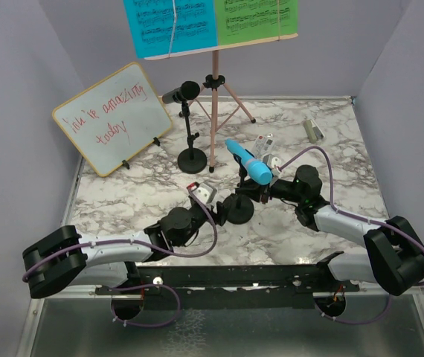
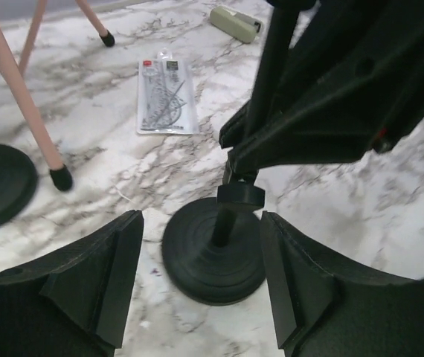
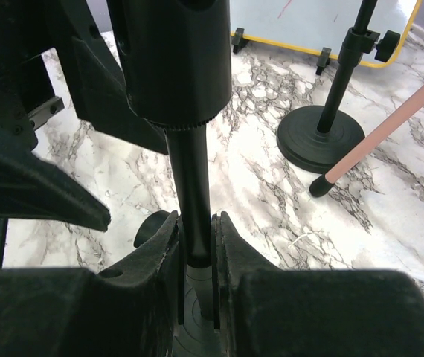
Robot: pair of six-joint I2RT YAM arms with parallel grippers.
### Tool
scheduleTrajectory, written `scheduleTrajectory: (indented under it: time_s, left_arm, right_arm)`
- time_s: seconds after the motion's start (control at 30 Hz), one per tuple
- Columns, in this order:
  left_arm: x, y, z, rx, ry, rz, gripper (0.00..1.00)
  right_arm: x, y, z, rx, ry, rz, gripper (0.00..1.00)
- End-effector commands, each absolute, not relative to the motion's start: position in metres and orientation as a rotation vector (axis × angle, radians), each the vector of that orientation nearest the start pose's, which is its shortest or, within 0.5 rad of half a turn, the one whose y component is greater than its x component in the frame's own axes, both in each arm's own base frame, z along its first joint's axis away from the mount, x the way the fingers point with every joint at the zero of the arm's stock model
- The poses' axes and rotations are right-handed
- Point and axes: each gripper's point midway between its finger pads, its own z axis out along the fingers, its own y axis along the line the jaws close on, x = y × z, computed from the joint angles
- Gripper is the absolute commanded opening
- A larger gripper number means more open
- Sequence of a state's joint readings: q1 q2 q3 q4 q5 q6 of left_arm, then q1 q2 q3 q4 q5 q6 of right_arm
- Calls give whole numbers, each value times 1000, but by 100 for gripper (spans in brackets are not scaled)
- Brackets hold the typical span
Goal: Pack up the instrument practice props
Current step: Unscrew the knob on the microphone stand.
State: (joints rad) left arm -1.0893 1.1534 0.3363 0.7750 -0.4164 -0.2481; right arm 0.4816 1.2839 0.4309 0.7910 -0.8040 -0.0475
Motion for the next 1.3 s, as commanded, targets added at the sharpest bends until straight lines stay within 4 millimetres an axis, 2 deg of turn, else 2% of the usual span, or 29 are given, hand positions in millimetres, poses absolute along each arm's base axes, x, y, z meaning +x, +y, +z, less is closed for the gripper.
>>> scheduleTrajectory:
  time_s: [0.0,0.17,0.4,0.57,0.7,0.93,1.0,1.2,1.27]
  left_arm:
    - [221,-290,178,744,1406,-376,71]
    - [212,-297,182,914,1229,-209,71]
    - [209,-317,175,1060,1112,-21,70]
    - [215,-320,174,1056,1081,60,70]
    - [217,-326,178,1041,1054,74,69]
    - [223,-329,172,1016,1067,101,63]
    - [224,-328,170,996,1080,101,60]
    - [226,-327,164,940,1148,39,40]
    - [226,-326,165,911,1172,7,37]
  right_arm:
    - [240,272,150,-1045,1431,1012,1]
    - [241,272,150,-1046,1430,1012,1]
    - [241,272,150,-1046,1430,1005,0]
    - [240,272,150,-1046,1433,1009,0]
    - [241,272,150,-1046,1434,1012,0]
    - [240,272,150,-1044,1432,1011,1]
    - [241,272,151,-1044,1430,1011,1]
    - [240,272,151,-1045,1430,1014,0]
    - [240,273,151,-1046,1429,1015,0]
